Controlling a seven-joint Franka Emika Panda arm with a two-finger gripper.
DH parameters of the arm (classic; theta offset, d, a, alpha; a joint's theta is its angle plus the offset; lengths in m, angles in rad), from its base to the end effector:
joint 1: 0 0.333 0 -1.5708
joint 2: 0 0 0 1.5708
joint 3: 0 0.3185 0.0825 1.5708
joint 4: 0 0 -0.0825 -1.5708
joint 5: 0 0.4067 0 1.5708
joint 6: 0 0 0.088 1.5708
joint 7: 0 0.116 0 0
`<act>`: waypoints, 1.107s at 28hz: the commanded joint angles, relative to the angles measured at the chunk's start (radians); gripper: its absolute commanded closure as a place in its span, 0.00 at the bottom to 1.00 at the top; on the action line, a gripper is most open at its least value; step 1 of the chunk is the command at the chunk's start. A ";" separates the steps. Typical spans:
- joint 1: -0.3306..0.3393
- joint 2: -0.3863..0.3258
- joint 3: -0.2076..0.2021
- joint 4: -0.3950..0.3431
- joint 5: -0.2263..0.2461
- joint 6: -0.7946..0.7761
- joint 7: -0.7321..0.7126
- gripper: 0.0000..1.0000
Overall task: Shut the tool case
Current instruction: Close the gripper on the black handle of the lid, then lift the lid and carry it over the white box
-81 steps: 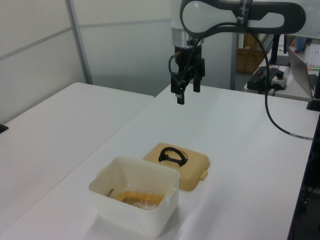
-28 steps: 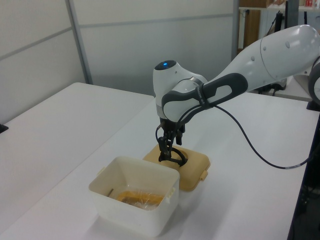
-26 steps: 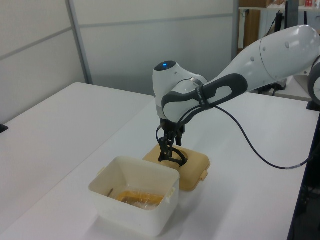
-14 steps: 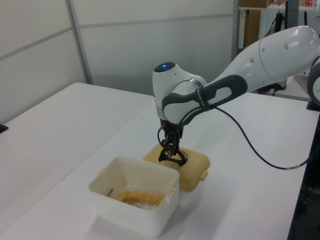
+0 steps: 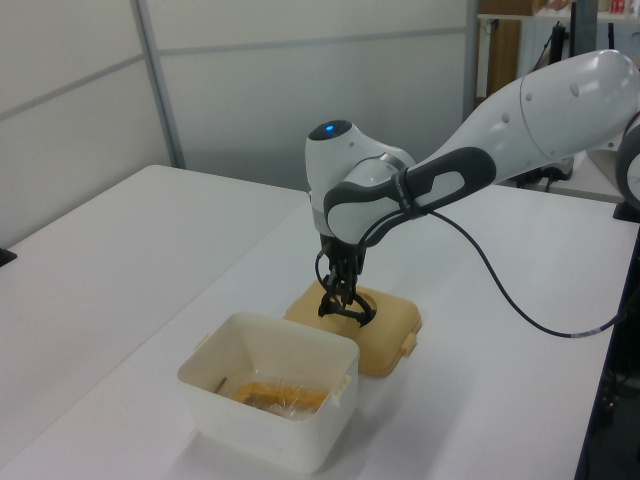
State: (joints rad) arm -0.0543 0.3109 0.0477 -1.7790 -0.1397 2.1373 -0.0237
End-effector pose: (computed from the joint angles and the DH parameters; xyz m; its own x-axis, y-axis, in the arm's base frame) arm 0.6636 -0.0135 0.3697 0.9952 0.0887 0.0417 0.0838 -0.9907 0.1075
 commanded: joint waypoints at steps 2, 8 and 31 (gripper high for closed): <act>-0.041 -0.119 -0.009 0.022 0.034 -0.140 -0.102 1.00; -0.081 -0.177 -0.031 0.096 0.103 -0.299 -0.219 1.00; 0.143 -0.177 -0.028 0.193 0.161 -0.341 0.030 1.00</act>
State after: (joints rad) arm 0.0386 0.1207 0.0290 -1.6013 0.0121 1.7600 -0.0685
